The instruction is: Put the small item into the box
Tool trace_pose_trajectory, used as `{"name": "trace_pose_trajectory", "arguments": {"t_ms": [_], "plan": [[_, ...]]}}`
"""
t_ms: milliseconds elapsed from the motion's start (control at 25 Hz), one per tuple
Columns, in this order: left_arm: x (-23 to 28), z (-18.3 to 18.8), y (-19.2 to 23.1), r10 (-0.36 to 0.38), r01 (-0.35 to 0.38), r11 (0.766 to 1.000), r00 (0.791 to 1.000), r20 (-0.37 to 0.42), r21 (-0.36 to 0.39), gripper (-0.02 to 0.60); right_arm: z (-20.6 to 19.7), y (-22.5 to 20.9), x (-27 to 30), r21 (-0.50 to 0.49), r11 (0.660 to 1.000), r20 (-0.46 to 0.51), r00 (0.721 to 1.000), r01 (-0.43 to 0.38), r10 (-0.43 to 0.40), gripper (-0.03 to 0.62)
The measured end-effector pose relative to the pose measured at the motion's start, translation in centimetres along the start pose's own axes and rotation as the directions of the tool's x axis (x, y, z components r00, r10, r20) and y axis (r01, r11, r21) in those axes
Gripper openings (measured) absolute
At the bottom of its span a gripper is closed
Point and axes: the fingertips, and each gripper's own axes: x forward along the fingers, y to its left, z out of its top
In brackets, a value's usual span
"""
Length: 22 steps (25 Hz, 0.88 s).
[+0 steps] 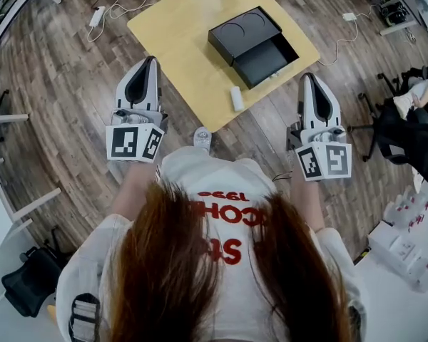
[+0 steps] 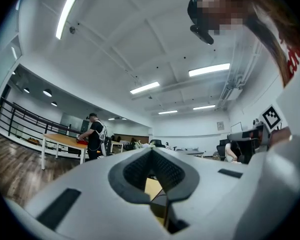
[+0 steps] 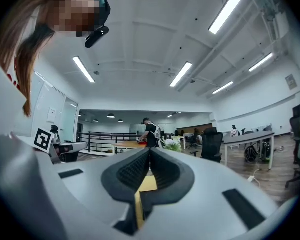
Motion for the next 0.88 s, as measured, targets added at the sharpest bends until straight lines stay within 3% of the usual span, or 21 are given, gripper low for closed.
{"name": "trace_pose_trajectory", "arguments": {"t_ms": [320, 560, 640, 680, 880], "plan": [[4.6, -1.7, 1.4, -0.057, 0.056, 0.998, 0.998, -0.034, -0.021, 0.006, -2.7, -0.3, 3.6, 0.037, 0.998, -0.083, 0.996, 0.042, -0.038, 0.008], [4.5, -4.5, 0.7, -0.033, 0.029, 0.998, 0.995, -0.091, -0.047, 0.006, -8.1, 1.1, 4.8, 0.075, 0.997, -0.246, 0.968, -0.029, 0.047, 0.009], [4.1, -5.6, 0.4, -0.021, 0.014, 0.998, 0.993, -0.114, -0.058, 0.006, -10.9, 1.9, 4.8, 0.121, 0.992, -0.317, 0.945, -0.044, 0.081, 0.013], [3.9, -6.1, 0.3, -0.017, 0.009, 0.998, 0.992, -0.126, -0.062, 0.006, -12.6, 2.4, 4.8, 0.145, 0.988, -0.356, 0.929, -0.053, 0.102, 0.044], [2.8, -8.7, -0.3, -0.011, -0.004, 0.997, 0.981, -0.192, -0.076, 0.006, -21.5, 5.1, 3.8, 0.178, 0.981, -0.562, 0.810, -0.081, 0.168, 0.114]]}}
